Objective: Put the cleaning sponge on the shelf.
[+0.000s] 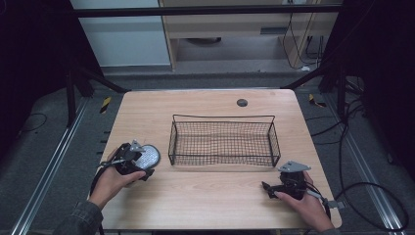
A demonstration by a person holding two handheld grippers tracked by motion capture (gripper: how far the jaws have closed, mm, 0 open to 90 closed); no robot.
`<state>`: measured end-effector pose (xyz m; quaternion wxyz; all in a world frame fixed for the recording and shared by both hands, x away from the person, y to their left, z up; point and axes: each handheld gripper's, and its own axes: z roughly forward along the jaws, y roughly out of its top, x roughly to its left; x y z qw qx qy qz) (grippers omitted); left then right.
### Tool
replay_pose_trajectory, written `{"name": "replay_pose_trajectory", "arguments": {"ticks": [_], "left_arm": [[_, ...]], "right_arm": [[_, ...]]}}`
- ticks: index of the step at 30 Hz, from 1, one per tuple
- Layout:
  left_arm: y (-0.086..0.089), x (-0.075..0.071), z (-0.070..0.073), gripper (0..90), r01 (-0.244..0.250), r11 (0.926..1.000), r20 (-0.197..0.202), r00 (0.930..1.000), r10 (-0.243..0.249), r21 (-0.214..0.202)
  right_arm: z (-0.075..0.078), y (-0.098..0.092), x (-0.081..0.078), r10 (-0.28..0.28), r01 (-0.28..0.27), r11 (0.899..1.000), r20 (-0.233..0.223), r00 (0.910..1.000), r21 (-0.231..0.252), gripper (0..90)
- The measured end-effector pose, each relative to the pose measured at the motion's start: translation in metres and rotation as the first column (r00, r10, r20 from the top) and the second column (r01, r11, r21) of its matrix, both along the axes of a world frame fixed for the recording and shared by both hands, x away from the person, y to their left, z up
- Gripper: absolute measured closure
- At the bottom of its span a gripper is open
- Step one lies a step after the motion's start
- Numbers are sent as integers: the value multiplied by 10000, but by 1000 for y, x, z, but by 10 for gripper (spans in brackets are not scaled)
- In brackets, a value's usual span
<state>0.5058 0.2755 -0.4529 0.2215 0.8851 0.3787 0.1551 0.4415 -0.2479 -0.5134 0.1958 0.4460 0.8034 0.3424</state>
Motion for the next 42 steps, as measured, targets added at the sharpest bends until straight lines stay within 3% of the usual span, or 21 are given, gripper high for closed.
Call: {"name": "replay_pose_trajectory", "arguments": {"ticks": [9, 13, 17, 28, 37, 42], "left_arm": [[3, 14, 11, 49, -44, 9998, -615, 9981, 56, 185], [4, 22, 9, 42, -46, 9986, -1180, 9930, 108, 526], [5, 29, 6, 43, -22, 9988, -1390, 9902, 91, 497], [15, 37, -6, 43, -56, 9973, -1675, 9857, 178, 729], [23, 38, -11, 43, -129, 9987, -1806, 9833, 218, 499], [24, 40, -14, 43, 9, 9981, -1978, 9802, 112, 610]], "right_arm": [[0, 0, 0, -17, 17, 10000, 9, 10000, -7, 21], [0, 0, 0, -28, 28, 10000, 4, 10000, 9, 21], [0, 0, 0, -28, 28, 10000, 8, 10000, 11, 21], [0, 0, 0, -50, 50, 10000, 4, 10000, -14, 21], [0, 0, 0, -49, 49, 10000, 1, 10000, -12, 21], [0, 0, -1, -52, 52, 10000, -2, 10000, -10, 21]]}}
